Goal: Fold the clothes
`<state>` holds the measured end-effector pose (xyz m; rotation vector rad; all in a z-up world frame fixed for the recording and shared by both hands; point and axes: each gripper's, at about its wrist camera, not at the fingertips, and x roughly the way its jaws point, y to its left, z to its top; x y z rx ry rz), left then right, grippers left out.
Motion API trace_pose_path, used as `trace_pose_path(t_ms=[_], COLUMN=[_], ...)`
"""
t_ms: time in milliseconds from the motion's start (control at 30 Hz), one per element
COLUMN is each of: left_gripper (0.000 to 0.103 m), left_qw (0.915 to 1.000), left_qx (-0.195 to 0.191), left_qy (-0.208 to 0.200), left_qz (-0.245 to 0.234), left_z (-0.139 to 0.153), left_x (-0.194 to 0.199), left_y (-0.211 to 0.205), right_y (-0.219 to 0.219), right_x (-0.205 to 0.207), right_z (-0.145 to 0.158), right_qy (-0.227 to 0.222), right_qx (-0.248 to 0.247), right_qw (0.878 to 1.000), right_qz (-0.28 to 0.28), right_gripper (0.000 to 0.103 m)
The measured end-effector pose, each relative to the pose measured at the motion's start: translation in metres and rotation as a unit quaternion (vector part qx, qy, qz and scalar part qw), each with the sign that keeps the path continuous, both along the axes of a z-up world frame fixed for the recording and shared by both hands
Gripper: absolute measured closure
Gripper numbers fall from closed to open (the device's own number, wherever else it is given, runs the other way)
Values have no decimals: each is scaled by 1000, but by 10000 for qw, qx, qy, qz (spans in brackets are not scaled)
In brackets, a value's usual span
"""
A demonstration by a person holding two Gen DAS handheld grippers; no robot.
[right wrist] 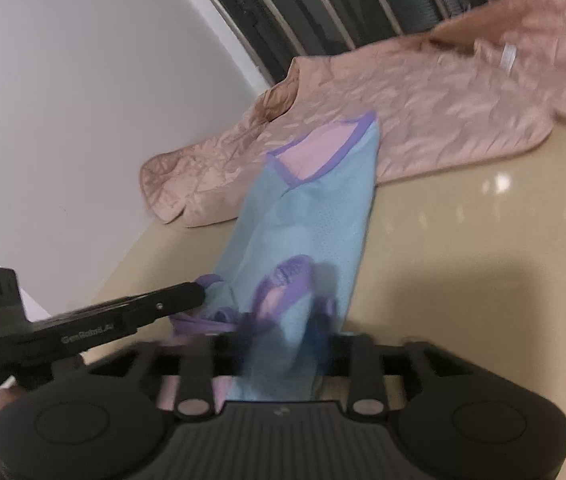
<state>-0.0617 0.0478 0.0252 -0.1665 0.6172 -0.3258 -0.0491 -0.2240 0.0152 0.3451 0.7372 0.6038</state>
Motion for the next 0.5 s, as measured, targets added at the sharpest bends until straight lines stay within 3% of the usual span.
trace_pose_path(t_ms=[167, 300, 433, 500], left_gripper=[66, 66, 66, 66], left_qw=[9999, 9997, 9997, 9998], left_qx=[-151, -165, -135, -103], left_qy=[35, 155, 150, 148], left_qz=[-52, 111, 118, 72], left_z=[1, -3, -4, -5], left_x=[-2, -1, -4, -5], left_y=[3, 7, 9, 9], right_y=[1, 31, 57, 59], right_x=[-8, -1, 21, 25], right_z=[31, 38, 15, 4], right_qy=[-493, -595, -162, -40], right_qx=[-187, -466, -1090, -1126], right_qw=[9986, 9964, 9936, 9935], right_qz=[-12, 384, 247, 140], right_gripper=[60, 62, 94, 99])
